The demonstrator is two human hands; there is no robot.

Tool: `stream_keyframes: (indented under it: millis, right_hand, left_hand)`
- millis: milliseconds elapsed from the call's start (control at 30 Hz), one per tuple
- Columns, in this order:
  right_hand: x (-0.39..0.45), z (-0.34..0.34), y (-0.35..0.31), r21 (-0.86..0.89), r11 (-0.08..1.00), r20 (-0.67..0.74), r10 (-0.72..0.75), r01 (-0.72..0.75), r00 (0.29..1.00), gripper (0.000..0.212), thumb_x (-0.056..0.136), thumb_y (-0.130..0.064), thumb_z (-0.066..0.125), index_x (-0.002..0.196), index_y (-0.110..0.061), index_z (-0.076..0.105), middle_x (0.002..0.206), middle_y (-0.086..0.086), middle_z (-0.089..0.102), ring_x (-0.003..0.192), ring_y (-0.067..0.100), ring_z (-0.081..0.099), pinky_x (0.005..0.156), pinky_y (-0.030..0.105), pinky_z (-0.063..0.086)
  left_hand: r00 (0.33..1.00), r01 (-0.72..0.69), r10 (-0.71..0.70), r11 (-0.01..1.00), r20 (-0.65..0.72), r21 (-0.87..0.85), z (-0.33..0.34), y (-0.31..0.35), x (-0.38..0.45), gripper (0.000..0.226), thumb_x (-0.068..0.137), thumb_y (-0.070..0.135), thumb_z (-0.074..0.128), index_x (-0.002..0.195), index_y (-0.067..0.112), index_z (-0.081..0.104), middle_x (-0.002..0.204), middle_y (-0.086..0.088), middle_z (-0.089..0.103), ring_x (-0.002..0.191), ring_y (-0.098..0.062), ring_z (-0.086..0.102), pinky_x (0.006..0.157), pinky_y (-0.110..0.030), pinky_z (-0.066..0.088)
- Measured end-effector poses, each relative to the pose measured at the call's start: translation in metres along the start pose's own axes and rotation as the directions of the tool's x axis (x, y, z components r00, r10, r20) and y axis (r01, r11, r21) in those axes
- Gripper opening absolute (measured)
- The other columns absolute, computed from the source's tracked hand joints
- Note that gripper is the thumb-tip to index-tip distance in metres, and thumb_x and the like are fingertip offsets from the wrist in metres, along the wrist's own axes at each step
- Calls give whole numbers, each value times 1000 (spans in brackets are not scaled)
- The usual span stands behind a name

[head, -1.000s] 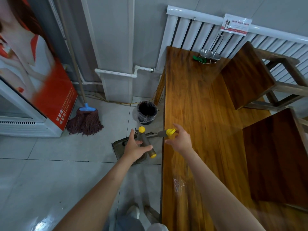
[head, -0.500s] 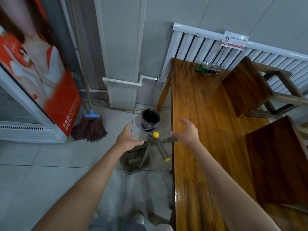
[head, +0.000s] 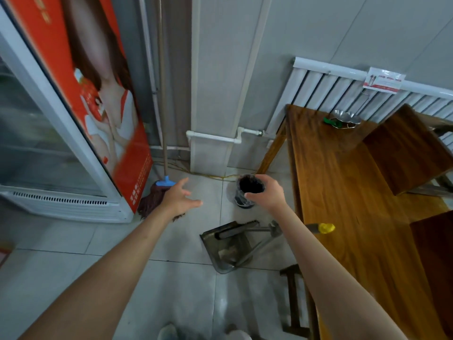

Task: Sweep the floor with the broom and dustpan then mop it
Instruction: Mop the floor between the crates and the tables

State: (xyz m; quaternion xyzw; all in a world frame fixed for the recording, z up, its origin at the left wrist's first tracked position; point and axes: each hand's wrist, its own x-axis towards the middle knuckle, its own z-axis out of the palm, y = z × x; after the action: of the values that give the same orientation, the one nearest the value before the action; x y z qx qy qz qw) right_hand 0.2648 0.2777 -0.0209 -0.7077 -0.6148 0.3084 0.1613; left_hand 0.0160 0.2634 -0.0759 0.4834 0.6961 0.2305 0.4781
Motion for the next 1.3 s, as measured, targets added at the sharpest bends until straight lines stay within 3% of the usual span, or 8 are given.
stream_keyframes:
  millis: [233, 467, 667, 833, 1000, 1300]
  right_hand:
    - [64, 26, -46, 9, 1000, 89, 10, -10, 996, 72, 79, -27, 77, 142, -17, 44, 136, 5, 53, 116, 19, 53, 89, 22, 40]
    - [169, 40, -91, 4, 1000, 221, -9, 8, 975, 76, 78, -26, 79, 143, -15, 41, 142, 11, 48, 130, 25, 47, 103, 30, 39]
    - [246, 59, -128, 48, 998, 305, 16, -32, 952, 73, 79, -23, 79, 142, -15, 42, 141, 14, 47, 129, 23, 48, 100, 29, 42]
    - [306, 77, -166, 47, 998, 309, 23, -39, 951, 71, 77, -22, 80, 139, -12, 46, 138, 15, 50, 127, 24, 51, 106, 32, 41]
    - [360, 96, -208, 56, 997, 254, 45, -61, 966, 68, 74, -22, 82, 134, -12, 51, 129, 16, 58, 116, 27, 58, 103, 36, 44]
    - [442, 104, -271, 114, 991, 250, 45, -75, 967, 72, 76, -28, 80, 139, -17, 47, 133, 15, 56, 120, 24, 57, 103, 31, 43]
  left_hand:
    - [997, 29, -29, 999, -65, 13, -62, 2, 51, 85, 71, 20, 83, 144, 15, 38, 125, -12, 60, 114, -24, 57, 94, -28, 39]
    - [985, 66, -72, 997, -156, -42, -103, 20, 120, 82, 73, 22, 82, 143, 14, 39, 123, -13, 62, 112, -26, 59, 90, -28, 44]
    - [976, 112, -129, 988, -178, -102, -139, 29, 177, 80, 76, 19, 80, 143, 13, 38, 121, -13, 62, 111, -26, 59, 93, -31, 45]
    - [978, 106, -122, 989, -167, -104, -180, 37, 230, 78, 77, 19, 79, 143, 14, 37, 120, -13, 63, 111, -25, 59, 90, -26, 41]
    - [989, 79, -86, 995, -119, -58, -225, 46, 289, 79, 78, 23, 77, 144, 17, 36, 121, -9, 63, 110, -23, 58, 94, -31, 45]
    - [995, 31, -34, 999, -96, -36, -267, 72, 381, 79, 78, 18, 78, 145, 16, 36, 118, -11, 65, 102, -16, 59, 80, -21, 40]
